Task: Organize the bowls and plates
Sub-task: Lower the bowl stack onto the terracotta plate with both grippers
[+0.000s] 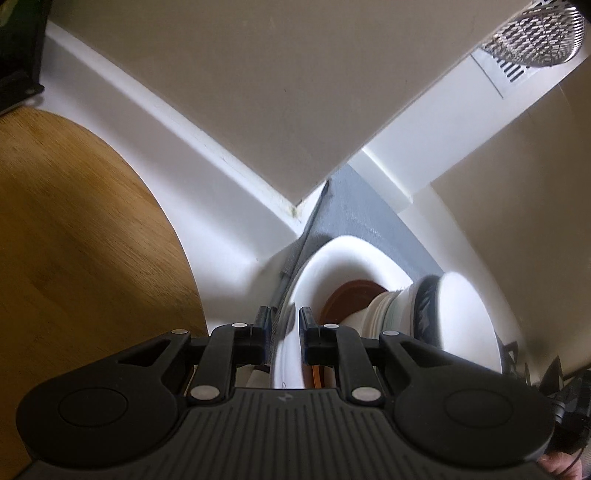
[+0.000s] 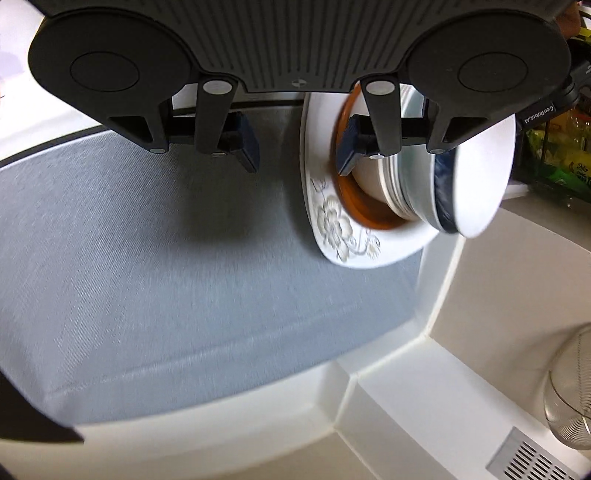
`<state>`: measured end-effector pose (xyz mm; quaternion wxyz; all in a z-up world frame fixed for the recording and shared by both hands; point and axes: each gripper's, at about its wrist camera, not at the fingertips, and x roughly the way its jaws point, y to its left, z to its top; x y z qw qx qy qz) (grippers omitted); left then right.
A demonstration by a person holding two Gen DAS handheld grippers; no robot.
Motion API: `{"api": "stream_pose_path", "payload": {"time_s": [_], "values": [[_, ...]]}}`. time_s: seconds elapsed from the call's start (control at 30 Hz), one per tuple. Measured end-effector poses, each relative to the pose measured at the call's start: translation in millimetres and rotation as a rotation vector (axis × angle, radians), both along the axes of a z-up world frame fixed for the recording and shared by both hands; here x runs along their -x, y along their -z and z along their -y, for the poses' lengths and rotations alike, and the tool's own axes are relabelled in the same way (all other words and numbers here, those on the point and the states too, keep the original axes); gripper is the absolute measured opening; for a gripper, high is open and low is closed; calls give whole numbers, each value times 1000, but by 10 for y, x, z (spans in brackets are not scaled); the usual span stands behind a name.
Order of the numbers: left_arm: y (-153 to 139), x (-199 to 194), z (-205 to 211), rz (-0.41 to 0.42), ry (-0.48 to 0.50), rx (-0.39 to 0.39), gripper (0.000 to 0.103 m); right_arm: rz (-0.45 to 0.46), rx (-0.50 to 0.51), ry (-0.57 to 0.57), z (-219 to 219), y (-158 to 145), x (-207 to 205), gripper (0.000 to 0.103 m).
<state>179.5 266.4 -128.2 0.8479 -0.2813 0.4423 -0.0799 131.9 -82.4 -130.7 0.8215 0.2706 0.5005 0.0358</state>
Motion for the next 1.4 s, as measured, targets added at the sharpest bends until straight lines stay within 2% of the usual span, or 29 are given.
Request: {"api": "stream_pose_path", "payload": {"time_s": [0.23, 0.4, 0.43, 0.47, 0.73, 0.9, 1.4], "values": [[83, -26, 15, -16, 35, 2, 16, -38, -63, -19, -48, 137, -27, 35], [186, -75, 94, -36, 50, -2, 17, -30, -82, -47, -56, 174, -26, 24], [170, -58, 105, -30, 54, -16, 17, -23, -92, -59, -55, 167, -26, 16], [168, -57, 134, -26, 55, -28, 17, -19, -89, -67, -64, 160, -33, 16], [68, -32, 394, -19, 54, -93, 17, 7, -77, -95, 22, 131, -10, 15], [34, -24, 689, -15, 73, -98, 17, 12, -83, -73, 266, 110, 31, 15], [148, -202, 2071, -2, 214, -111, 18, 11, -33, 55, 1466, 22, 334, 16]]}}
